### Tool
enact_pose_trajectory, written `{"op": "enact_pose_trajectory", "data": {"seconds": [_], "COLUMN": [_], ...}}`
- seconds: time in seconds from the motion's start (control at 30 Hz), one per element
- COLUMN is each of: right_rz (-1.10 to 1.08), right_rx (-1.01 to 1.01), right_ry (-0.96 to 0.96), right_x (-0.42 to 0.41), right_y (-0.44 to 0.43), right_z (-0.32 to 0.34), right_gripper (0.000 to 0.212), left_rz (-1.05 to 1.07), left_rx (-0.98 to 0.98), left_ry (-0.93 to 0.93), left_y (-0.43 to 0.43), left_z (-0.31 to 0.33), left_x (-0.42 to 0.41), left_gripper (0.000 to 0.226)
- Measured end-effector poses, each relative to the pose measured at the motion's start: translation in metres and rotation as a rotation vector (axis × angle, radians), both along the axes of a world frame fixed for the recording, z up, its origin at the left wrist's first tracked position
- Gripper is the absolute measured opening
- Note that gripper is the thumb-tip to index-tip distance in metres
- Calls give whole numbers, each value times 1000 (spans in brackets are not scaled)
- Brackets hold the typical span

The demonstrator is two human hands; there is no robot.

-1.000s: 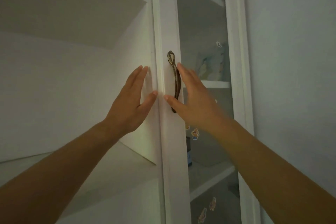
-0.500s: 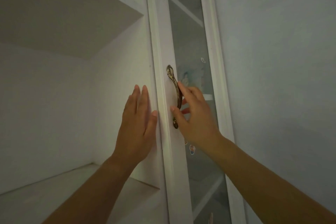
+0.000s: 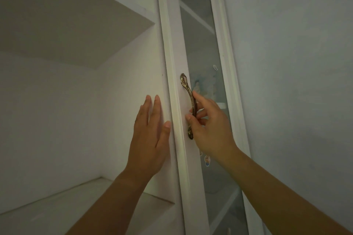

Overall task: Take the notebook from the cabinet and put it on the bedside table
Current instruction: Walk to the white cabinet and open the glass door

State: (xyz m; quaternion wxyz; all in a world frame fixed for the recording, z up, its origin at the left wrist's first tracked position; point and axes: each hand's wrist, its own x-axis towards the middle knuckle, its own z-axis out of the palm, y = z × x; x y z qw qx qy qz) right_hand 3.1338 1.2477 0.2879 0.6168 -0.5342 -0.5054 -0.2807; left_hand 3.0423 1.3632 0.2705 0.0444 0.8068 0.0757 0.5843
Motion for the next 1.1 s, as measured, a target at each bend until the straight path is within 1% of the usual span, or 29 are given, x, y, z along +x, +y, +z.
{"op": "enact_pose_trajectory", "data": {"seconds": [0.07, 0.3, 0.4, 0.6, 0.87, 1.1], "right_rz": [24, -3, 35, 100, 73, 54], "right_rx": [3, 48, 76, 64, 70, 87], "right_ry": [6, 8, 27, 69, 62, 23], "right_x": [-1, 2, 3, 3, 3, 3], "right_y": [-2, 8, 7, 4, 9, 6], "right_z": [0, -1, -2, -4, -2, -3], "right_gripper": [55, 49, 50, 53, 49, 47], "left_rz": [-11, -2, -3, -14, 18, 17], "left_rx": [-9, -13, -12, -28, 13, 9], "left_ry": [10, 6, 17, 51, 46, 113], "left_y": [0, -1, -1, -1, 0, -2], "left_z": [0, 1, 1, 2, 2, 5], "left_x": [-1, 1, 1, -4, -3, -10], "left_gripper": [54, 56, 57, 57, 55, 59]}}
